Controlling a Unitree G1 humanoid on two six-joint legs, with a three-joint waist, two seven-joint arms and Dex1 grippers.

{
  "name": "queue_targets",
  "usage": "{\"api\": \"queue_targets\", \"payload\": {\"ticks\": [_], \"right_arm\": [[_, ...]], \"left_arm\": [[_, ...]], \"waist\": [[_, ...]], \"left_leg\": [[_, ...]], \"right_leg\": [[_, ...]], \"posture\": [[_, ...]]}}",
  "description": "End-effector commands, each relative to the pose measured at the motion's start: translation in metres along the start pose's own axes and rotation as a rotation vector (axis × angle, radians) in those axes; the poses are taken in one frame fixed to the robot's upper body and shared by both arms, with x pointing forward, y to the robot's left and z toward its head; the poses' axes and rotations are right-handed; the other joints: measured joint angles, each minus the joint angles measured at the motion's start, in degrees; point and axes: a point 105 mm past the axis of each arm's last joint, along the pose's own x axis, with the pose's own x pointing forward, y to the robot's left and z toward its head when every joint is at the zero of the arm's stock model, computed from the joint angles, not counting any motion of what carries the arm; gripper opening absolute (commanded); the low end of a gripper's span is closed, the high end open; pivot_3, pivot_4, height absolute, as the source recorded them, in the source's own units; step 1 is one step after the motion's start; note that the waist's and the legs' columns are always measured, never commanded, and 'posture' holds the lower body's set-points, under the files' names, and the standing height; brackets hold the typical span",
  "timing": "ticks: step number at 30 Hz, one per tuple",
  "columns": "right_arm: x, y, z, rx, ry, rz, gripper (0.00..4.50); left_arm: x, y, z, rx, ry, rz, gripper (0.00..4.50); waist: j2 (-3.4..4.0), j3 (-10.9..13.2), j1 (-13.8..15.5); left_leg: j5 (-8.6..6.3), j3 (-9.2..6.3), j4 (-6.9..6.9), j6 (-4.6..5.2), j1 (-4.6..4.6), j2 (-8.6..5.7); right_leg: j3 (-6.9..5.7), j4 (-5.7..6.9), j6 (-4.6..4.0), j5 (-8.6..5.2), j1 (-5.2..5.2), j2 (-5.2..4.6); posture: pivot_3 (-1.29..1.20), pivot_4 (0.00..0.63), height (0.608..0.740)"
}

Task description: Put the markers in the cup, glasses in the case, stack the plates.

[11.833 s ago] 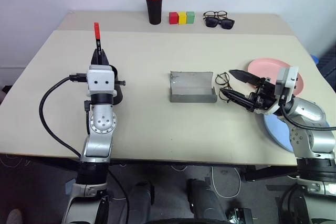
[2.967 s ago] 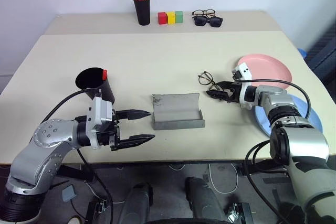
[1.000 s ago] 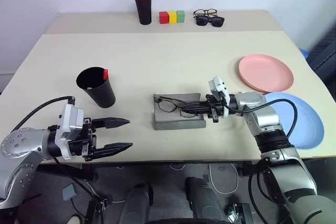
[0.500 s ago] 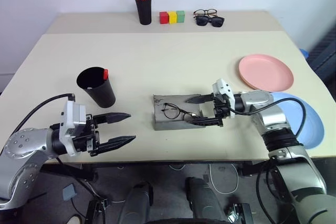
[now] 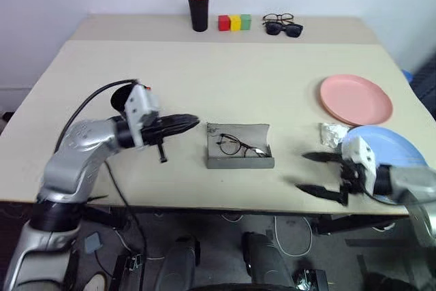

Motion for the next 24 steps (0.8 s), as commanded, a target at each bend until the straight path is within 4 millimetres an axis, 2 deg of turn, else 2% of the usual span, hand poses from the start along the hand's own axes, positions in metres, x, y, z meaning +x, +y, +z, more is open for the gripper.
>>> {"api": "queue_targets", "payload": {"ticks": [1,6,9,12,17,24], "right_arm": [[-0.012,0.007,0.005,-0.094,-0.005,-0.069,4.50],[-0.026,0.012,-0.002,-0.111,-0.050,-0.182,4.50],[-0.040,0.010,-0.002,-0.140,-0.084,-0.284,4.50],[-0.056,0.008,-0.001,-0.180,-0.089,-0.395,4.50],[-0.072,0.017,-0.004,-0.178,-0.076,-0.482,4.50],[-0.078,0.034,-0.002,-0.144,-0.077,-0.498,4.50]], "left_arm": [[0.018,0.015,0.009,0.087,0.024,0.019,0.04],[0.056,0.030,0.014,0.206,0.110,-0.014,0.04],[0.080,0.036,0.024,0.242,0.132,-0.072,0.04],[0.102,0.043,0.021,0.357,0.235,-0.102,0.04],[0.122,0.044,0.009,0.468,0.318,-0.180,0.04],[0.132,0.049,0.003,0.483,0.356,-0.215,0.04]], "waist": [[-0.02,0.0,0.0],[-0.09,0.0,0.2],[-0.17,0.0,0.3],[-0.23,0.1,0.3],[-0.25,0.1,0.3],[-0.39,0.2,0.3]], "left_leg": [[0.00,0.00,0.01,0.00,0.01,0.01],[0.00,-0.01,0.04,0.00,-0.02,-0.02],[0.00,-0.04,0.01,0.00,-0.04,-0.04],[0.00,-0.04,0.01,0.00,-0.07,-0.05],[-0.01,-0.04,-0.10,0.00,-0.05,-0.04],[-0.02,-0.04,-0.03,0.00,-0.20,-0.05]], "right_leg": [[0.00,-0.01,0.07,-0.04,0.00,0.01],[0.00,-0.05,0.15,-0.07,0.04,0.00],[-0.01,-0.07,0.17,-0.09,0.05,0.00],[-0.01,-0.11,0.21,-0.12,0.04,-0.01],[-0.01,-0.16,0.22,-0.14,0.01,-0.02],[-0.01,-0.19,0.28,-0.18,-0.05,-0.03]], "posture": [[0.00,0.150,0.740],[0.00,0.150,0.740],[0.00,0.150,0.740],[0.00,0.150,0.740],[0.00,0.150,0.740],[0.00,0.150,0.740]]}}
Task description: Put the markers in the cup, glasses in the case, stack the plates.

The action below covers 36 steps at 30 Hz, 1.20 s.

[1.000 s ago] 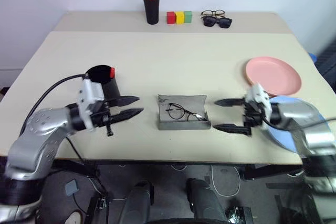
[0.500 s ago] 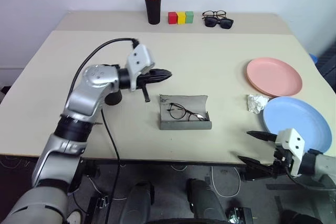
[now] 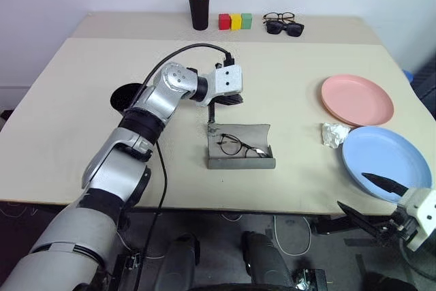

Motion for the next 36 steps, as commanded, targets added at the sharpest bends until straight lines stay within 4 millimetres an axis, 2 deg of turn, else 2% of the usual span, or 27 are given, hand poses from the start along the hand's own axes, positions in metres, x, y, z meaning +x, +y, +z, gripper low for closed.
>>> {"api": "queue_targets", "payload": {"ticks": [1,7,12,16,22,28,36], "right_arm": [[-0.007,-0.002,0.014,-0.027,-0.034,-0.026,4.50],[-0.005,0.003,0.033,0.005,-0.120,-0.001,4.50],[0.005,0.005,0.053,0.051,-0.210,0.066,4.50],[0.012,0.006,0.059,0.053,-0.227,0.106,4.50],[0.017,0.013,0.064,0.077,-0.236,0.174,4.50],[0.017,0.017,0.067,0.100,-0.256,0.221,4.50],[0.012,0.017,0.051,0.111,-0.246,0.234,4.50]], "left_arm": [[-0.002,0.011,0.012,0.070,-0.005,0.014,0.04],[0.010,0.003,0.007,0.091,0.019,-0.037,0.04],[0.013,0.000,0.006,0.079,0.021,-0.063,0.04],[0.012,-0.001,0.004,0.058,0.024,-0.080,0.04],[0.013,-0.007,-0.014,0.093,0.102,-0.088,0.04],[0.015,-0.011,-0.016,0.085,0.103,-0.112,0.04],[0.015,-0.023,-0.017,0.037,0.084,-0.200,0.04]], "waist": [[-0.01,0.0,0.0],[-0.02,0.0,0.0],[-0.06,0.0,0.0],[-0.09,0.1,0.1],[-0.10,0.1,0.2],[-0.10,0.1,0.1],[-0.09,0.1,0.1]], "left_leg": [[0.00,0.00,0.00,0.00,0.00,0.00],[0.00,0.00,-0.02,0.00,0.01,0.00],[0.00,0.00,0.00,0.00,0.00,0.00],[0.00,-0.01,0.01,0.00,0.01,0.00],[-0.01,-0.03,-0.01,0.02,-0.01,-0.02],[-0.01,-0.04,0.03,0.02,0.00,-0.02],[-0.01,-0.04,0.04,0.02,0.01,-0.02]], "right_leg": [[0.00,0.00,0.00,0.00,0.00,0.00],[0.00,0.00,0.01,0.00,0.01,-0.01],[0.00,0.00,0.01,0.01,0.01,-0.01],[-0.01,0.02,0.02,0.01,0.02,-0.01],[-0.01,0.02,0.12,0.05,0.02,-0.01],[-0.01,0.05,0.20,0.10,0.03,-0.01],[-0.01,0.08,0.22,0.12,0.04,0.00]], "posture": [[0.00,0.150,0.740],[0.00,0.150,0.740],[0.00,0.150,0.740],[0.00,0.150,0.740],[0.00,0.150,0.740],[0.00,0.150,0.740],[0.00,0.150,0.740]]}}
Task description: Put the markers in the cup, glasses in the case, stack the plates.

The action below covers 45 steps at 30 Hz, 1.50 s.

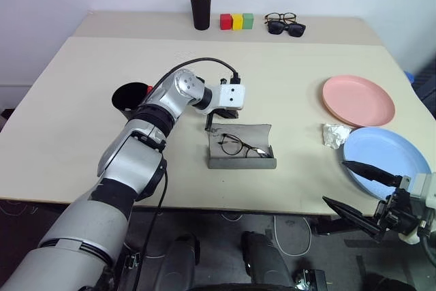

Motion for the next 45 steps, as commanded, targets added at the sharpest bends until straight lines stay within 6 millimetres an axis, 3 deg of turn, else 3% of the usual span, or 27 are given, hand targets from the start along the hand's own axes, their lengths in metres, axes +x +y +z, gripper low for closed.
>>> {"api": "queue_targets", "payload": {"ticks": [1,9,18,24,27,31,37,45], "right_arm": [[-0.003,0.002,-0.002,-0.010,-0.010,0.008,4.50],[-0.006,-0.003,-0.010,-0.020,-0.002,0.000,4.50],[0.010,-0.021,-0.014,-0.032,0.033,-0.062,4.50],[0.010,-0.048,-0.024,0.003,0.089,-0.233,4.50],[0.007,-0.058,-0.033,0.024,0.136,-0.285,4.50],[0.004,-0.064,-0.047,0.065,0.188,-0.314,4.50],[-0.008,-0.067,-0.078,0.126,0.320,-0.368,4.50],[-0.010,-0.074,-0.096,0.142,0.378,-0.440,4.50]], "left_arm": [[-0.003,-0.002,0.006,-0.020,-0.044,-0.041,0.04],[-0.014,-0.038,0.007,-0.056,-0.116,-0.303,0.04],[-0.022,-0.064,0.004,-0.024,-0.136,-0.350,0.04],[-0.043,-0.021,0.058,-0.031,-0.407,-0.051,0.04],[-0.055,-0.023,0.079,-0.033,-0.494,-0.034,0.04],[-0.061,-0.048,0.088,-0.049,-0.533,-0.153,1.19],[-0.063,-0.073,0.091,-0.087,-0.545,-0.243,4.27],[-0.067,-0.080,0.091,-0.131,-0.554,-0.266,4.40]], "waist": [[0.00,0.0,0.0],[0.02,0.0,-0.3],[0.08,0.0,-0.2],[0.09,0.0,0.1],[0.12,-0.1,0.0],[0.26,-0.1,-0.5],[0.31,-0.2,-0.3],[0.32,-0.2,-0.4]], "left_leg": [[0.00,0.00,0.00,0.00,0.01,0.00],[0.00,0.00,0.01,0.00,0.08,0.01],[0.01,-0.01,0.08,0.01,0.13,0.03],[0.01,-0.06,0.17,0.01,0.02,0.00],[0.00,-0.07,0.15,0.01,0.03,0.00],[0.00,-0.02,0.12,0.01,0.16,0.01],[0.01,-0.02,0.17,0.02,0.20,0.02],[0.01,-0.02,0.19,0.02,0.21,0.02]], "right_leg": [[0.00,0.02,0.00,0.00,0.00,0.00],[0.01,0.09,-0.23,0.13,0.04,0.00],[0.01,0.17,-0.36,0.08,0.08,0.01],[-0.01,0.15,-0.38,0.07,0.06,-0.02],[-0.01,0.16,-0.24,0.14,0.06,-0.02],[0.01,0.21,-0.27,0.13,0.11,0.00],[0.01,0.29,-0.44,0.04,0.14,0.02],[0.01,0.27,-0.45,0.04,0.15,0.02]], "posture": [[0.00,0.150,0.740],[0.00,0.150,0.740],[0.00,0.150,0.740],[0.00,0.150,0.740],[0.00,0.150,0.740],[0.00,0.150,0.740],[0.00,0.150,0.740],[0.00,0.150,0.740]]}}
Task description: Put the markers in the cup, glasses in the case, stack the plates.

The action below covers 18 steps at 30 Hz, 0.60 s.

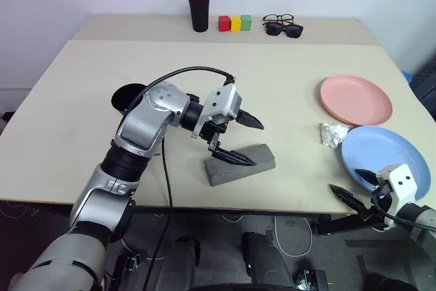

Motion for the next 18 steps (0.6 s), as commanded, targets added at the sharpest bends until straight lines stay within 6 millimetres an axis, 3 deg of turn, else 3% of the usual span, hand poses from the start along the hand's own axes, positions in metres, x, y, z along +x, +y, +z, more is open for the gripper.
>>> {"api": "queue_targets", "payload": {"ticks": [1,2,5,12,18], "right_arm": [[0.002,-0.009,-0.002,-0.015,0.014,-0.053,4.50],[0.004,-0.012,-0.003,-0.014,0.024,-0.071,4.50],[0.007,-0.020,-0.005,-0.007,0.037,-0.115,3.64],[0.009,-0.026,-0.002,-0.030,0.045,-0.154,0.18],[0.008,-0.027,0.005,-0.063,0.031,-0.177,0.07]], "left_arm": [[-0.001,-0.005,0.007,0.030,-0.010,-0.022,4.40],[-0.001,-0.005,0.008,0.028,-0.017,-0.018,4.40],[-0.001,-0.003,0.012,0.025,-0.026,-0.010,4.50],[-0.002,0.000,0.013,0.030,-0.023,-0.002,4.50],[-0.001,0.003,0.015,0.035,-0.030,0.009,4.50]], "waist": [[0.00,0.0,0.0],[0.00,0.0,0.0],[-0.01,0.0,0.0],[-0.04,0.0,0.0],[-0.12,-0.1,0.2]], "left_leg": [[0.00,0.00,0.00,0.00,0.00,0.00],[0.00,0.01,0.03,0.00,0.00,0.00],[0.00,0.01,0.14,0.00,0.00,0.00],[-0.03,0.01,0.38,0.03,-0.01,0.00],[-0.04,-0.02,0.44,0.05,-0.01,0.00]], "right_leg": [[0.00,0.00,0.00,0.00,0.00,0.00],[0.00,0.00,-0.01,0.00,0.01,0.00],[0.00,-0.01,-0.02,0.01,0.08,0.00],[0.00,-0.02,-0.01,0.01,0.21,-0.01],[-0.02,-0.09,0.05,-0.02,0.28,-0.01]], "posture": [[0.00,0.150,0.740],[0.00,0.150,0.740],[0.00,0.150,0.740],[0.00,0.150,0.740],[0.00,0.150,0.740]]}}
